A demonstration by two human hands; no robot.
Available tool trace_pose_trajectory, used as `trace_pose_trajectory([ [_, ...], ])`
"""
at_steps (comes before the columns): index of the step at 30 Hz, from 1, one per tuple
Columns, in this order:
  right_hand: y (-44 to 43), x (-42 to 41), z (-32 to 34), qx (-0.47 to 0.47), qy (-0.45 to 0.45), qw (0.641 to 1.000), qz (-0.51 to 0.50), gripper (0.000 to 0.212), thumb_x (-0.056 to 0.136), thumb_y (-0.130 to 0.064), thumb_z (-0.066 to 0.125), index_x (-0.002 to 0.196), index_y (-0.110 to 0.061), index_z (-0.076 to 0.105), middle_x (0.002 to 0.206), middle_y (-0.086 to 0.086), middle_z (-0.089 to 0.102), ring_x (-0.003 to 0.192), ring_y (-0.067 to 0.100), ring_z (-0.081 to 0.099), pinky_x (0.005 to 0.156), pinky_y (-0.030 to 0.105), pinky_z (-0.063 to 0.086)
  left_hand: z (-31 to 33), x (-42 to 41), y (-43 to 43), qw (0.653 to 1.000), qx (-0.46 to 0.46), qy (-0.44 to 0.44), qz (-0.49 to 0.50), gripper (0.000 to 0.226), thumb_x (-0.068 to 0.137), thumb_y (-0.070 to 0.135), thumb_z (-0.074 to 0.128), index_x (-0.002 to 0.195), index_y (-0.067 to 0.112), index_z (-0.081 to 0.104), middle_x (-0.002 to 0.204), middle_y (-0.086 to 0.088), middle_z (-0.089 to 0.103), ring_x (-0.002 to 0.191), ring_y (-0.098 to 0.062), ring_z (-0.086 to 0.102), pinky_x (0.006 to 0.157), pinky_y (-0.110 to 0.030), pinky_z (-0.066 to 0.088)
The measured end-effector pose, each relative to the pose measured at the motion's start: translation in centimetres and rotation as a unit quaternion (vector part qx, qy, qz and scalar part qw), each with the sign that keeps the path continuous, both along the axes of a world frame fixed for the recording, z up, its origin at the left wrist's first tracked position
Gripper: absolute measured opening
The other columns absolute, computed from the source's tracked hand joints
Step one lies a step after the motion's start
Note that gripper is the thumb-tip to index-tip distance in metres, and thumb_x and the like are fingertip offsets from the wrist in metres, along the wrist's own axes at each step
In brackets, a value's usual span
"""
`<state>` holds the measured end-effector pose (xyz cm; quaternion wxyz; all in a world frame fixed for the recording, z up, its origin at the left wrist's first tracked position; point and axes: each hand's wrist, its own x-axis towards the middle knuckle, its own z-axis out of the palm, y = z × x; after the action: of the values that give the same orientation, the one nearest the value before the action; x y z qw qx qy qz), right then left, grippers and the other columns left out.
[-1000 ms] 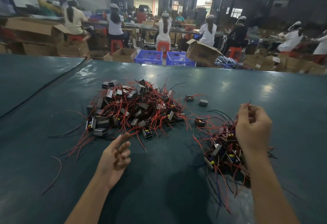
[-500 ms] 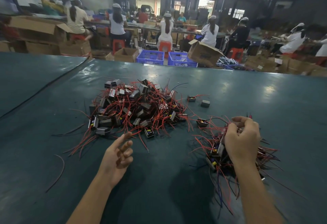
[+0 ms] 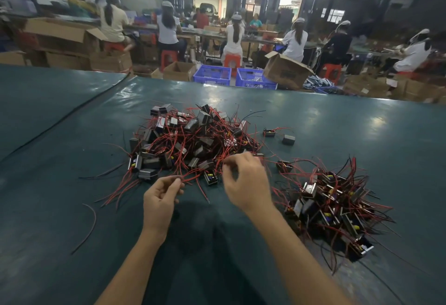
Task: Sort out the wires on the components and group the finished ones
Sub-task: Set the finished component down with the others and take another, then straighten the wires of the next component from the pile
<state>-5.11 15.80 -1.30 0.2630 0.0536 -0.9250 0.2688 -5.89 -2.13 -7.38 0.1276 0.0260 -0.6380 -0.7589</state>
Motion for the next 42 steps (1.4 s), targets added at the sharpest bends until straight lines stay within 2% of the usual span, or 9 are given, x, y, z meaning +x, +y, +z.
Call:
trace_pose_trajectory([
  [4,-2.9,-3.5,-2.6,0.127,-0.116,0.984,0.048,0.053,0.095,-0.028,0.054,0.145,-0.018,0.039,0.142,0.004,0.043,0.127,0.025,0.040,0.105,0.039,0.036,-0.7,-0.4,0.0,1.000,-0.027,0.004,0.005,0.013,0.095,0.008,0.059,0.089,0.013,0.069,0.068,0.000,0.069,0.056,-0.007,0.059,0.049,-0.015,0.044],
  [7,-4.0,-5.9,-3.7,0.189,-0.185,0.963,0.048,0.071,0.095,-0.028,0.056,0.154,-0.021,0.017,0.157,0.009,0.022,0.140,0.032,0.027,0.112,0.045,0.029,-1.0,-0.7,-0.1,0.999,-0.037,0.005,0.005,0.013,0.095,0.011,0.058,0.090,0.013,0.070,0.066,-0.001,0.068,0.052,-0.007,0.057,0.046,-0.016,0.043],
  [13,-5.1,-7.0,-4.1,0.242,-0.223,0.944,0.015,0.050,0.095,-0.031,0.053,0.139,-0.012,0.036,0.144,0.014,0.034,0.130,0.034,0.037,0.095,0.044,0.043,-1.4,-1.2,-0.2,0.999,-0.035,0.010,0.002,0.013,0.095,0.011,0.058,0.089,0.010,0.070,0.065,-0.001,0.066,0.052,-0.008,0.056,0.047,-0.014,0.043],
  [19,-5.4,-3.2,-5.1,0.230,-0.167,0.958,0.033,0.038,0.097,-0.022,0.055,0.129,-0.010,0.039,0.136,0.013,0.038,0.120,0.031,0.044,0.083,0.039,0.050,-1.5,-1.3,-0.1,0.998,-0.044,0.035,0.043,0.020,0.095,0.011,0.059,0.079,0.014,0.070,0.061,-0.002,0.065,0.048,-0.008,0.052,0.046,-0.017,0.043],
  [25,-4.1,1.8,-6.3,0.157,-0.099,0.982,0.023,0.034,0.096,-0.014,0.051,0.130,-0.021,0.048,0.127,-0.001,0.042,0.113,0.017,0.046,0.078,0.028,0.052,-1.2,-1.0,-0.3,0.978,-0.058,0.066,0.188,0.035,0.098,0.026,0.052,0.065,0.015,0.055,0.052,0.006,0.045,0.047,-0.004,0.039,0.051,-0.028,0.033],
  [29,-2.9,4.4,-6.9,0.116,-0.035,0.991,0.049,0.039,0.092,-0.010,0.054,0.129,-0.019,0.057,0.125,-0.002,0.050,0.110,0.018,0.051,0.074,0.030,0.054,-1.3,-1.1,0.1,0.983,-0.113,0.066,0.131,0.032,0.099,0.026,0.055,0.068,0.018,0.061,0.057,0.005,0.052,0.050,-0.003,0.046,0.054,-0.026,0.037],
  [34,-2.5,5.9,-6.8,0.070,0.068,0.994,0.051,0.036,0.077,-0.001,0.072,0.111,-0.011,0.069,0.108,0.002,0.063,0.103,0.022,0.058,0.058,0.022,0.054,-1.6,-1.3,0.3,0.985,-0.150,0.054,0.065,0.032,0.098,0.027,0.056,0.070,0.014,0.066,0.060,0.000,0.062,0.052,-0.007,0.051,0.059,-0.034,0.045],
  [38,-1.5,6.0,-5.9,-0.110,0.140,0.982,0.057,0.032,0.081,-0.006,0.074,0.112,-0.012,0.068,0.111,-0.006,0.059,0.106,0.011,0.048,0.088,0.006,0.040,-1.5,-1.1,0.2,0.988,-0.140,0.054,0.040,0.033,0.099,0.025,0.054,0.074,0.011,0.069,0.060,0.001,0.066,0.054,-0.014,0.054,0.060,-0.036,0.046],
  [42,-0.4,6.4,-5.1,-0.255,0.175,0.947,0.085,0.036,0.081,-0.005,0.076,0.112,-0.020,0.066,0.112,-0.012,0.057,0.104,0.017,0.058,0.082,0.025,0.052,-1.2,-0.7,0.3,0.988,-0.138,0.067,0.035,0.035,0.100,0.030,0.050,0.075,0.013,0.069,0.061,-0.003,0.065,0.050,-0.013,0.053,0.054,-0.032,0.045],
])
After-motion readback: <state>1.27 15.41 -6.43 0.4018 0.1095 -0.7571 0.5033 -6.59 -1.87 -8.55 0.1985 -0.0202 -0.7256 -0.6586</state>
